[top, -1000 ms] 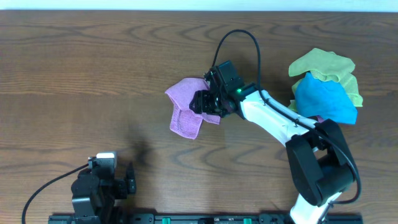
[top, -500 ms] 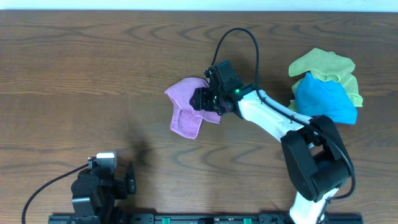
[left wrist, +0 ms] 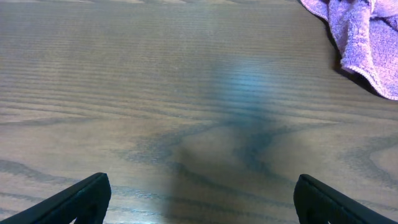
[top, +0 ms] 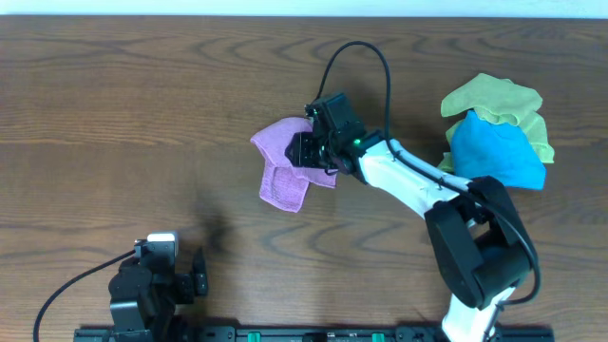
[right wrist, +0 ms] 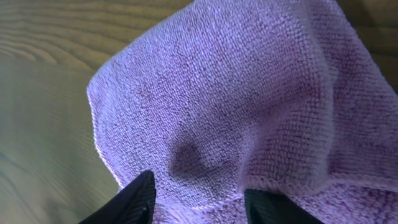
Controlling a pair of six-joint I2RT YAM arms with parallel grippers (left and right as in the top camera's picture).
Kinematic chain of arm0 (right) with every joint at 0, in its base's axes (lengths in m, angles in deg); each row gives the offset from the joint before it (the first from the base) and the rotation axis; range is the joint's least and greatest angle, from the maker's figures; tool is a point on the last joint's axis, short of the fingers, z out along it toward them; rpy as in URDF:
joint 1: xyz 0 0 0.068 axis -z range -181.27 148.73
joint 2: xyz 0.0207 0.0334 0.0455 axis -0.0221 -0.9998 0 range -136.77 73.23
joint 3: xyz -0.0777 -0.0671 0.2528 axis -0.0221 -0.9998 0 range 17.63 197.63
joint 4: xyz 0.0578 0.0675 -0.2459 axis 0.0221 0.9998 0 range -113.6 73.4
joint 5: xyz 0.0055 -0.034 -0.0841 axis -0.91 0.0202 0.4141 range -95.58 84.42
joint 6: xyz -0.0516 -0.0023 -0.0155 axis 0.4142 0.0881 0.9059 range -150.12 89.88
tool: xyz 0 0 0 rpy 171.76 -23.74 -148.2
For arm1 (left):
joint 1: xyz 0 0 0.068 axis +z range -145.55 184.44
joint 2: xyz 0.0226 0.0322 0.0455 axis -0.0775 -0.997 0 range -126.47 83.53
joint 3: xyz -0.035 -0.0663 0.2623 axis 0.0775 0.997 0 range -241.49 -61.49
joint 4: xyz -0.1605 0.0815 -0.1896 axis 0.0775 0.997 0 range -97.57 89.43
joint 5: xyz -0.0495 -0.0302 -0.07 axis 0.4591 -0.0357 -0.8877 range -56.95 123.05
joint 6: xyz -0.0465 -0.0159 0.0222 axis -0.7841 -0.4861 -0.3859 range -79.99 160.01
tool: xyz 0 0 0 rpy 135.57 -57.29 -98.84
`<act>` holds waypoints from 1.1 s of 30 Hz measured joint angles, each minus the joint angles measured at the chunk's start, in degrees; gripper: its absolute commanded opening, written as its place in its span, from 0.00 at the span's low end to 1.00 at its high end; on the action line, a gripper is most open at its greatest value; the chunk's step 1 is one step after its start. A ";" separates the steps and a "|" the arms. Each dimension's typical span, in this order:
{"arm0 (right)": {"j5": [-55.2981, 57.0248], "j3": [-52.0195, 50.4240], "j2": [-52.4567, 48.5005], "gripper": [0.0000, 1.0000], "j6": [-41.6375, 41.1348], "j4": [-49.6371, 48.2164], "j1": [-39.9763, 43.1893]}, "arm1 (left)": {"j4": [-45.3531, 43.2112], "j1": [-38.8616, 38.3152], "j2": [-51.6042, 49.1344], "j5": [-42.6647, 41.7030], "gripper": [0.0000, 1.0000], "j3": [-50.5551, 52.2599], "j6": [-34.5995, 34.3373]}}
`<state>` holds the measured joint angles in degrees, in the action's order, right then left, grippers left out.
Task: Fold the cloth
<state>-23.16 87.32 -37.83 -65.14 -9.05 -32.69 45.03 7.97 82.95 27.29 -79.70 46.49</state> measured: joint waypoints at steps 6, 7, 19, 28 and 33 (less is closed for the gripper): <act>1.66 -0.02 0.00 0.01 0.92 -2.19 -0.04 | 0.00 0.00 0.00 0.00 0.95 0.00 0.00; 1.27 -0.02 0.00 0.02 0.96 -3.41 -0.04 | 0.00 0.00 0.00 0.00 0.95 0.00 0.00; 1.77 0.85 3.89 0.02 1.18 -16.96 -0.04 | 0.00 0.00 0.00 0.00 0.95 0.00 0.00; 17.86 0.85 3.89 0.02 2.78 -19.96 6.95 | -0.02 0.00 0.00 0.00 0.95 0.00 0.00; 22.58 0.85 3.89 0.41 4.46 -20.00 13.25 | 0.00 0.00 0.00 0.00 0.95 0.00 0.00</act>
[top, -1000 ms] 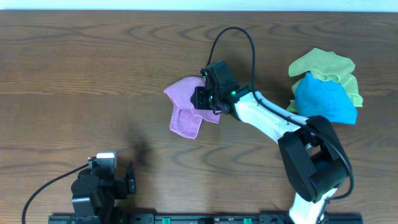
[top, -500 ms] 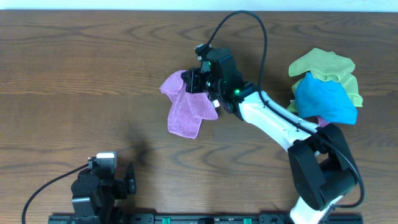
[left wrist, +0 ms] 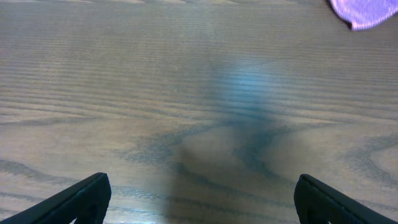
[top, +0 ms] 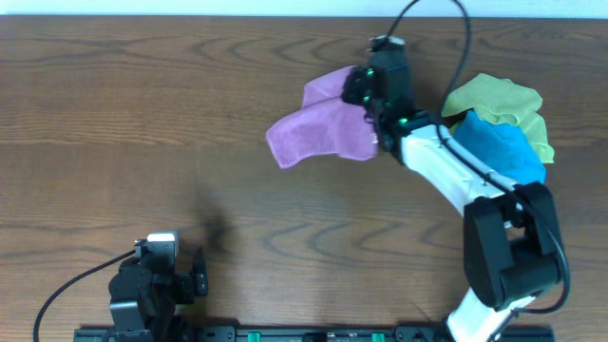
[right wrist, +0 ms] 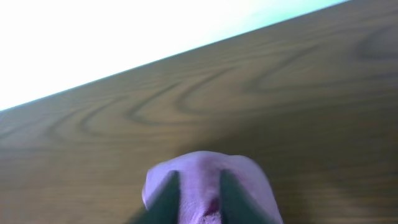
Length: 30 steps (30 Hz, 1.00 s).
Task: Fold the cloth
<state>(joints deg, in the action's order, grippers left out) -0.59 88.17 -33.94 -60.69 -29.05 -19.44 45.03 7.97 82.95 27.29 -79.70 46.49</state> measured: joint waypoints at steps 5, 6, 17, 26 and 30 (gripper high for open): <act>0.15 0.00 0.00 0.63 0.52 0.13 4.28 | 0.00 0.00 0.00 0.00 0.95 0.00 0.00; -1.44 0.00 0.00 0.64 0.68 0.42 4.72 | -0.02 0.00 0.00 0.00 0.95 0.00 0.00; -25.83 0.13 0.00 0.99 1.07 16.65 3.10 | 0.00 0.00 0.00 0.00 0.95 0.00 0.00; -18.84 0.11 0.00 0.99 2.56 23.69 3.50 | 0.00 0.00 0.00 0.00 0.95 0.00 0.00; -13.14 0.13 0.02 0.99 3.98 28.09 5.22 | 0.00 0.00 0.00 -0.02 0.95 0.00 0.00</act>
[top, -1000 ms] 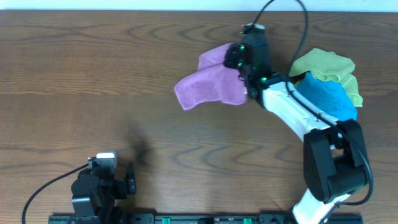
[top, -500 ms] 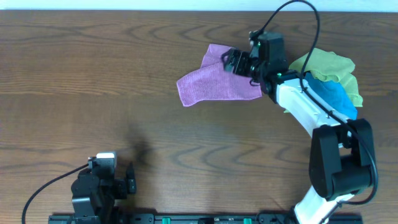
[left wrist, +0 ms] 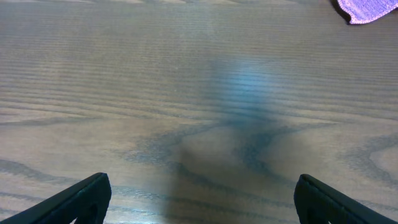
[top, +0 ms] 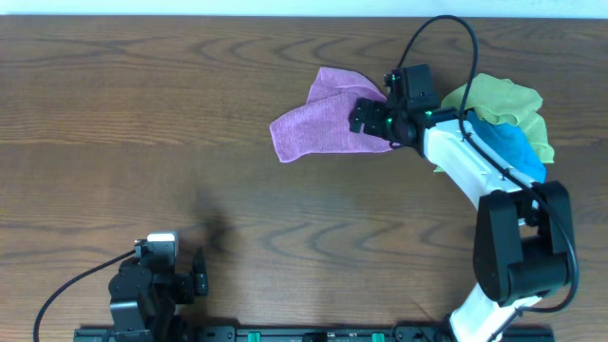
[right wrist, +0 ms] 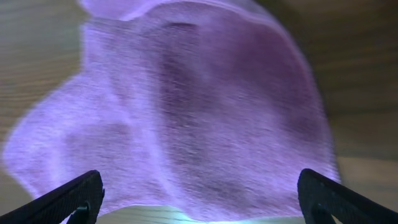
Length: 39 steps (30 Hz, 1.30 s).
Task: Fold the cloth
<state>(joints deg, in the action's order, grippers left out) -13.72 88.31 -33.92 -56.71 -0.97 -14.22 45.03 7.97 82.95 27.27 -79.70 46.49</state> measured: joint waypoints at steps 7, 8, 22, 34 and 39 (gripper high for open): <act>7.93 0.00 -0.02 0.99 1.86 3.78 0.07 | -0.24 0.00 0.00 -0.04 0.95 0.00 0.00; 8.50 0.00 -0.02 0.97 2.08 3.80 0.15 | -0.52 0.00 0.00 -0.13 0.95 0.00 0.00; 6.38 -0.63 0.00 0.90 2.47 3.87 5.38 | -12.55 0.00 -13.35 -12.17 0.95 -4.33 -5.07; 2.58 -0.98 0.04 0.92 1.31 3.96 5.38 | -18.47 -0.07 -63.80 -37.99 0.95 -33.68 -15.06; 0.20 -0.98 0.04 0.94 1.18 4.00 5.38 | -22.25 -0.11 -73.79 -41.57 0.95 -33.77 -29.94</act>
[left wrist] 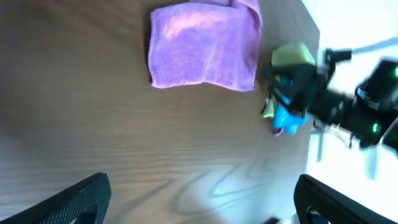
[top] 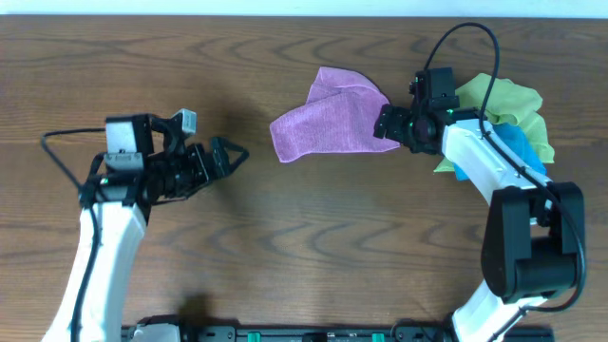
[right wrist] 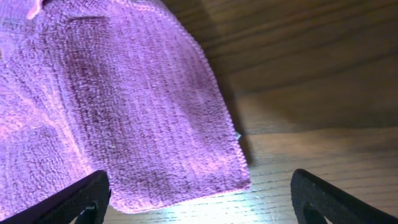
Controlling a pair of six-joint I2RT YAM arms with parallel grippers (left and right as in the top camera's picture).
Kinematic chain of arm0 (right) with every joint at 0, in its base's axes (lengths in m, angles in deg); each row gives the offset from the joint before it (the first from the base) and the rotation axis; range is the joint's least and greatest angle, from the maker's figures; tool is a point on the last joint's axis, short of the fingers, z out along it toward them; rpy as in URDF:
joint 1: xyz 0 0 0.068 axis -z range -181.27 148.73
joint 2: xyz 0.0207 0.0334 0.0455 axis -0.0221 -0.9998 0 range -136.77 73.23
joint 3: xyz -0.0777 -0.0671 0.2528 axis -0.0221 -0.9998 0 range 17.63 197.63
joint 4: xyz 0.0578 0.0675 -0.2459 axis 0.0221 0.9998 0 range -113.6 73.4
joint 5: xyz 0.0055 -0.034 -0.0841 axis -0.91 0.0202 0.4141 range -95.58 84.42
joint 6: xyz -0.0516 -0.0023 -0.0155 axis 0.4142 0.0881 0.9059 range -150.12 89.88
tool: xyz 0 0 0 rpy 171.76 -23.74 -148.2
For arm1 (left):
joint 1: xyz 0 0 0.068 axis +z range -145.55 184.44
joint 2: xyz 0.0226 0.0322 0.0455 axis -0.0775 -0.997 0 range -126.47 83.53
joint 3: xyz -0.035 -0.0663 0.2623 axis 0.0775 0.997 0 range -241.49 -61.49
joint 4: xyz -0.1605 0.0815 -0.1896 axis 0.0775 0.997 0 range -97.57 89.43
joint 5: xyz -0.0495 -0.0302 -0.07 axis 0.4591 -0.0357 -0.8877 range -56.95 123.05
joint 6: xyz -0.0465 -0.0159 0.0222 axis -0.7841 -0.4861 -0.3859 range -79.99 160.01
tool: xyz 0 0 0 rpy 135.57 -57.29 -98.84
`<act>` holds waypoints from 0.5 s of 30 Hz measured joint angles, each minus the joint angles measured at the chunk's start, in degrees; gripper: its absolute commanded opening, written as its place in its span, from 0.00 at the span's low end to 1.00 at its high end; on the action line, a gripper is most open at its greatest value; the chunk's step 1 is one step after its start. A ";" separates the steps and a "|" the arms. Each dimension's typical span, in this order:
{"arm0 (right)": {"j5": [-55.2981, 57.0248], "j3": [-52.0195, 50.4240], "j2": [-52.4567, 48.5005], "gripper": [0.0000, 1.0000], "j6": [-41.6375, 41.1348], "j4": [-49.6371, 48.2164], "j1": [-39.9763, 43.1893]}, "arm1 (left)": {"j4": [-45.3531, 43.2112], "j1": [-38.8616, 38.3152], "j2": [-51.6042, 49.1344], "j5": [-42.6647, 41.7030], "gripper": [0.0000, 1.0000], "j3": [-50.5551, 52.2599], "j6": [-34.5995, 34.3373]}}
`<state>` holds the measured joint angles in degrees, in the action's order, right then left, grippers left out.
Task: Fold the cloth
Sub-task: 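Reach the left gripper to the cloth's left corner and grasp it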
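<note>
The purple cloth (top: 328, 119) lies on the table at upper middle, folded over on itself, with a rumpled corner at its top. It also shows in the right wrist view (right wrist: 118, 106) and the left wrist view (left wrist: 202, 46). My right gripper (top: 388, 126) stands open just off the cloth's right edge, holding nothing; its fingertips (right wrist: 81, 199) frame the cloth's near edge. My left gripper (top: 233, 157) is open over bare table well left of the cloth, pointing toward it.
A heap of a blue cloth (top: 503, 152) and a yellow-green cloth (top: 503, 95) lies at the right, behind my right arm. The wooden table (top: 285, 237) spreads all around.
My left arm has come from its rest at the front edge out over the table's left, facing the cloth. My right gripper has drawn back a little to the right of the cloth.
My right gripper first pinched the crumpled purple cloth at mid-table. Then it held the cloth lifted farther back and right. Then the cloth lay spread and doubled over with the gripper open at its right edge. Now the right gripper is off it and the left arm is out.
</note>
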<state>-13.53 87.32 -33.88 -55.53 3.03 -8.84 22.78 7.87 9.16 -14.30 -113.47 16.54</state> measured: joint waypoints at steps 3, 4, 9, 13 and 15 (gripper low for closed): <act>-0.61 0.00 0.00 0.94 -0.02 -0.07 0.00 | -4.33 0.00 -5.31 -0.85 0.95 0.00 -9.07; -0.68 0.00 0.00 0.95 -0.02 -0.11 0.00 | -5.42 0.00 -6.40 -0.90 0.95 0.00 -10.38; -0.96 0.00 0.00 0.95 -0.04 -0.24 0.00 | -13.73 -1.14 -12.00 -0.96 0.95 0.00 -15.41; -1.14 0.00 0.00 0.95 -0.72 -0.31 0.00 | -20.59 -4.59 -16.61 -0.44 0.95 0.00 -18.99; -1.40 0.00 0.00 0.95 -1.09 -0.28 0.00 | -24.72 -6.73 -19.41 0.09 0.95 -0.02 -20.92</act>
<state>-14.92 87.32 -33.88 -56.62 2.75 -8.84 -1.94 1.13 -10.25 -14.22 -113.49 -4.37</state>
